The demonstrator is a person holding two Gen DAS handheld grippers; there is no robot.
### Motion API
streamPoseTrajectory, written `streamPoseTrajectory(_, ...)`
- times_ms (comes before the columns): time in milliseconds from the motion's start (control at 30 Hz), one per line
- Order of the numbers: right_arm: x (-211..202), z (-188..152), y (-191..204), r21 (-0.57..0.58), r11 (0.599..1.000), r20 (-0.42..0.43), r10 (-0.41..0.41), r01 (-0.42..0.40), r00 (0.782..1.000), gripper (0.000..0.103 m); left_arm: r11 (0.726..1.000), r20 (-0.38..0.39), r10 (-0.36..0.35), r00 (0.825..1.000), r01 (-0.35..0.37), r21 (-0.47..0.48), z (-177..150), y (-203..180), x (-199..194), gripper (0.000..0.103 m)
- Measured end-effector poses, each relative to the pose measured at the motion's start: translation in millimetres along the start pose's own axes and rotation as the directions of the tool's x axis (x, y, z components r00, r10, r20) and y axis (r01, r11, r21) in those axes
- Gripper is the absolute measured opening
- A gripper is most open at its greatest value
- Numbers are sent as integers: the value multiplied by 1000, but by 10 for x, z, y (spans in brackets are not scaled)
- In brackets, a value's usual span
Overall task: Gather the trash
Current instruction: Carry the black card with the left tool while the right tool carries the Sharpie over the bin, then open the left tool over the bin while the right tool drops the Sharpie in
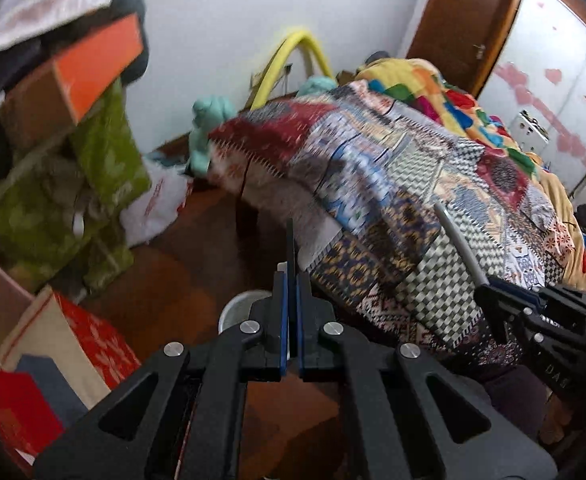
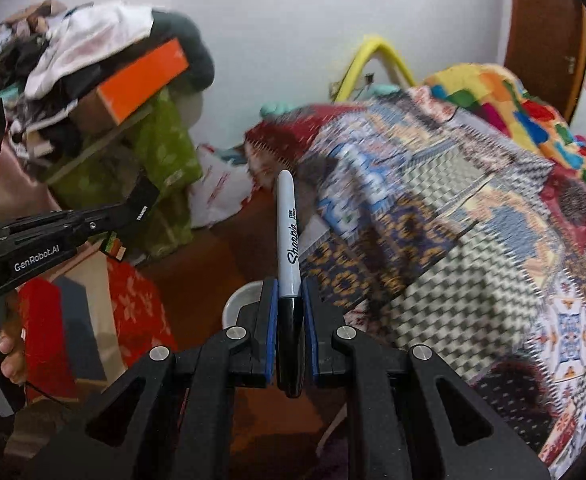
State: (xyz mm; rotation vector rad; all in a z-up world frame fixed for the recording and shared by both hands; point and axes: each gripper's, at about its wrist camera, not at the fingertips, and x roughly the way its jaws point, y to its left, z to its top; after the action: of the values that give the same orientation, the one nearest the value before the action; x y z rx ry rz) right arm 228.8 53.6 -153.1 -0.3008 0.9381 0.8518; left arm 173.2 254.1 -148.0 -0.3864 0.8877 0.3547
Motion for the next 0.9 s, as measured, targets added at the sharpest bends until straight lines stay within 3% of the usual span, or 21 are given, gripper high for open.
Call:
streamPoseTrajectory(300,725,-171,260,-18,999,-169,31,-34,985,11,994,-143,-6,990,-9,-107,-382,345,644,1)
streamPoseTrajectory(567,1378,-170,293,-13,999,-309,44,-51,950,12,985,-256,-36,966,-9,-171,-491,558,1193,1)
streamPoseTrajectory(767,1654,-11,311,26,997,-350,75,-70,934,12,978,-295,-68,953,6,-208,-393,612,1442,1)
streamPoseTrajectory(900,1754,100,330,81,984,-367,177,-159,913,14,979,-258,-55,965,1,-205,-269,601,1469,1)
